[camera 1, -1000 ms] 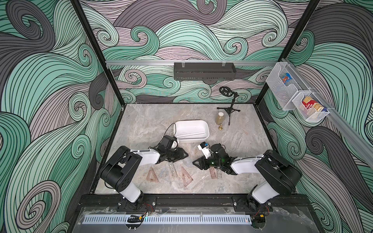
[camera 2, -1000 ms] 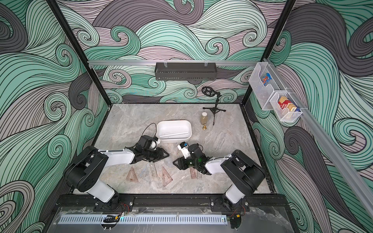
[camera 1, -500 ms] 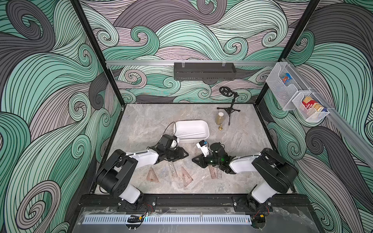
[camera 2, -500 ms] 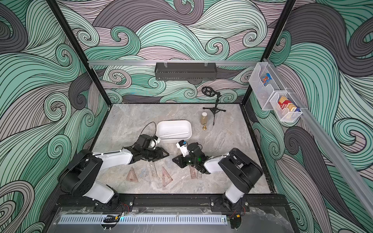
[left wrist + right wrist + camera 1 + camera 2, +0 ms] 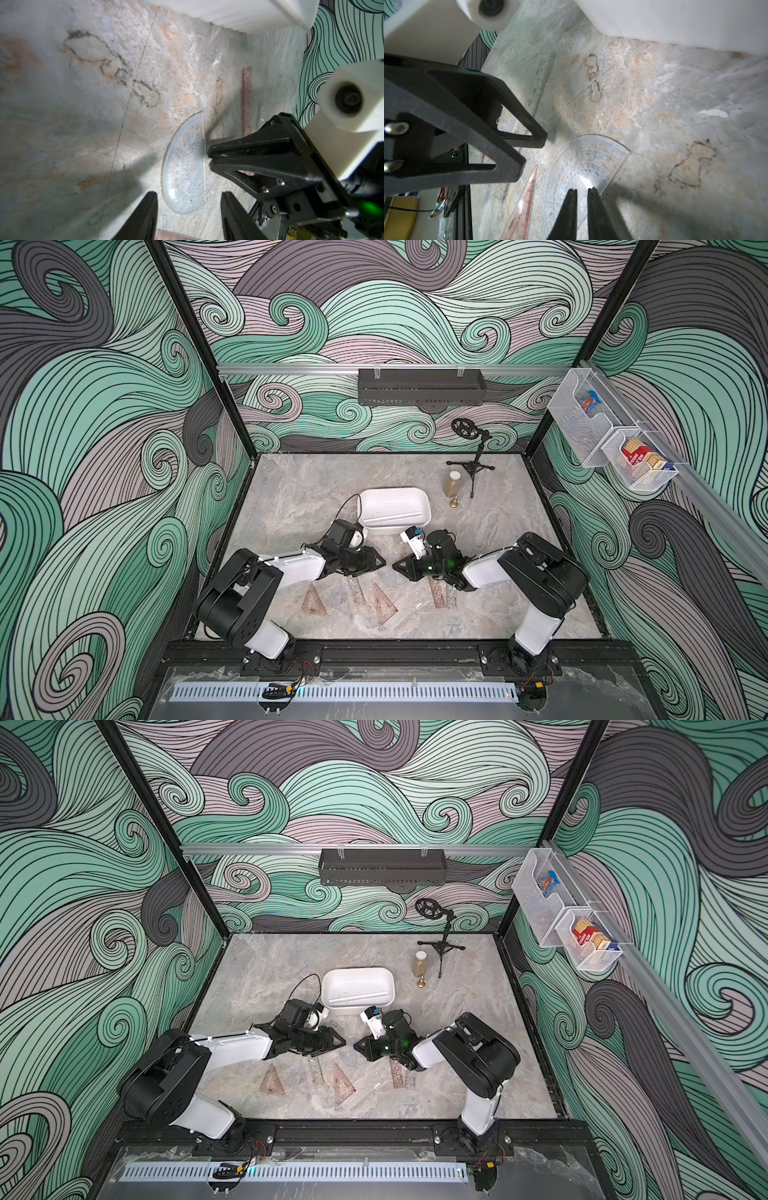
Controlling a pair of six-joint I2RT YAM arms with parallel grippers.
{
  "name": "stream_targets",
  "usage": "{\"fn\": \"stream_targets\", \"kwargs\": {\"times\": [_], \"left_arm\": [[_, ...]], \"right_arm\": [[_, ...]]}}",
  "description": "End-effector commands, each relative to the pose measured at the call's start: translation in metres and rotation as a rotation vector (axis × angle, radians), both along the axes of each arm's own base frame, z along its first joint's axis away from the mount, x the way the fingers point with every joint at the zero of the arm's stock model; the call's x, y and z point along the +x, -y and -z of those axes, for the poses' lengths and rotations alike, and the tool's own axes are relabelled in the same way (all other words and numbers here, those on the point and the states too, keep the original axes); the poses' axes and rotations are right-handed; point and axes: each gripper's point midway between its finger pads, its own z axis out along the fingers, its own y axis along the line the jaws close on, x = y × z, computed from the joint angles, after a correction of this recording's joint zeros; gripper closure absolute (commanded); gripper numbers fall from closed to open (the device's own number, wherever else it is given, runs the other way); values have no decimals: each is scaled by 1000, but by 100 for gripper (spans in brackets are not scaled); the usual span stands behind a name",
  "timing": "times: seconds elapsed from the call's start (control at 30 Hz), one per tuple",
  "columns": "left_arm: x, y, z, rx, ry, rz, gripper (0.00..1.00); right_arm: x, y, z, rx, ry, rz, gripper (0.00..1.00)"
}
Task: Put the scattered rulers into the storage box
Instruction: Pick up the ruler from the center of the board.
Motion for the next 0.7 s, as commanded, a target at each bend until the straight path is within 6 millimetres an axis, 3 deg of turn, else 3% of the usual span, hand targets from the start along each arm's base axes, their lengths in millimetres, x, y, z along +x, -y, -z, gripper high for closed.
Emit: {"fn": "stream_targets", "kwargs": {"times": [0.0,0.67], "left_arm": [[-4,-5,10,22,-16,7,46],[-14,-4,25,-1,-62,6,46]], "right_arm": [[0,-1,1,11,7,-14,85],[-8,7,17,-13,-28,-14,87]]}}
